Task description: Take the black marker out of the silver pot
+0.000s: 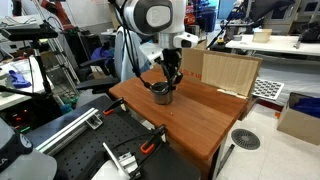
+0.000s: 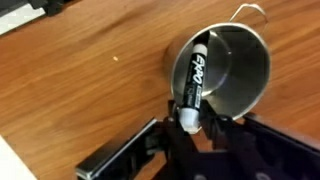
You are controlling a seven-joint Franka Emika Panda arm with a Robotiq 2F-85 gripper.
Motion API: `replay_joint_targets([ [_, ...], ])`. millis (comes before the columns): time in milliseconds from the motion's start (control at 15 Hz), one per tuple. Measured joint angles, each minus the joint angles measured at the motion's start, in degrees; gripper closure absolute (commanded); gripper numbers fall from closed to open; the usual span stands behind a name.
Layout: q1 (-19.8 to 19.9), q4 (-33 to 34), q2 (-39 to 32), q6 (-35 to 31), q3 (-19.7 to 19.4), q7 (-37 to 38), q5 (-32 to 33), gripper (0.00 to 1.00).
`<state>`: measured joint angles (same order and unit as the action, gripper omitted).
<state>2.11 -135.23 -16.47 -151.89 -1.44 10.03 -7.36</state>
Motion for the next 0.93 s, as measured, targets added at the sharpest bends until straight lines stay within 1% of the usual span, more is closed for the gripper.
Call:
replay_joint_targets([
  [667, -0.08, 1.19, 1.65, 0.00, -0.29, 1.24, 1.21, 0.93],
  [800, -0.08, 1.21, 1.83, 0.00, -0.35, 1.35, 1.22, 0.46],
  [933, -0.08, 1.21, 1.84, 0.00, -0.39, 1.36, 1.23, 0.42],
])
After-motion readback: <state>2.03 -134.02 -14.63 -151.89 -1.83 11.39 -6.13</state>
